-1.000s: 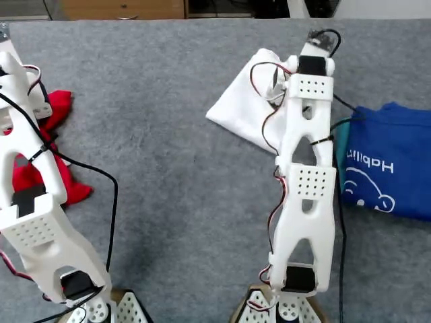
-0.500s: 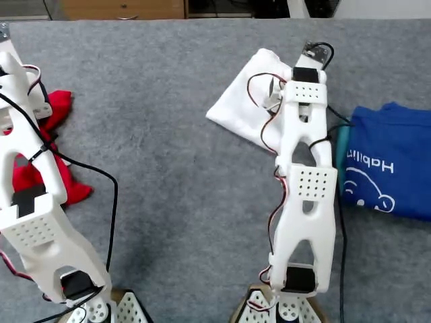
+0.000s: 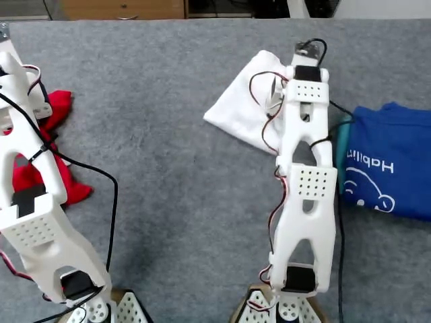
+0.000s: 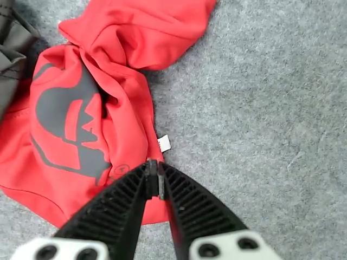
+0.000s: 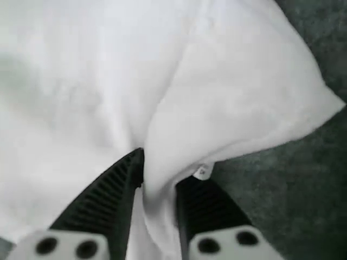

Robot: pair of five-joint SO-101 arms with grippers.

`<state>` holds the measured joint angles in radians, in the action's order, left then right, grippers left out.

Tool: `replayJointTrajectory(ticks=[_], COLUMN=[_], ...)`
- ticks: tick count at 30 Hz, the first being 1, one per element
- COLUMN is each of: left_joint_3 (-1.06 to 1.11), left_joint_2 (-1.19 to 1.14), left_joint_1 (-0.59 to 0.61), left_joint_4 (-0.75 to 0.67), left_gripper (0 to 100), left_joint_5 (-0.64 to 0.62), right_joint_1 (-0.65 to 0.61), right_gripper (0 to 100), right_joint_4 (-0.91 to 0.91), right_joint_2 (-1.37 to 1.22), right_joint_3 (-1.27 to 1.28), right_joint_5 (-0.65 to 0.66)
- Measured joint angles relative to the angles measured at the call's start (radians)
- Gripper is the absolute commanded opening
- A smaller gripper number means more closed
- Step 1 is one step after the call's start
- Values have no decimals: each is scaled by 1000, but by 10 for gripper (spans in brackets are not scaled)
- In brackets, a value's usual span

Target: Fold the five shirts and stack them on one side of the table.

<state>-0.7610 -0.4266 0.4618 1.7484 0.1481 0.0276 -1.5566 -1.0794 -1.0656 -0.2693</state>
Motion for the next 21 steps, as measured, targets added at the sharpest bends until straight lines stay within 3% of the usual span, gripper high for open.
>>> replayJointTrajectory(ticks=[5,12,21], left_joint_3=[0,0,0], left_joint_2=[0,0,0], left_joint_1=[0,0,0], left_joint_4=[0,0,0], left_gripper=[19,19,19], left_joint_5=[0,0,0], right_joint_1=[-2,75,186], right_gripper=[2,2,2], right_joint_4=[-189,-210,-212], right_joint_2=[0,48,353], right_joint_3=[-166,-186,121], right_joint_5=[183,371,647])
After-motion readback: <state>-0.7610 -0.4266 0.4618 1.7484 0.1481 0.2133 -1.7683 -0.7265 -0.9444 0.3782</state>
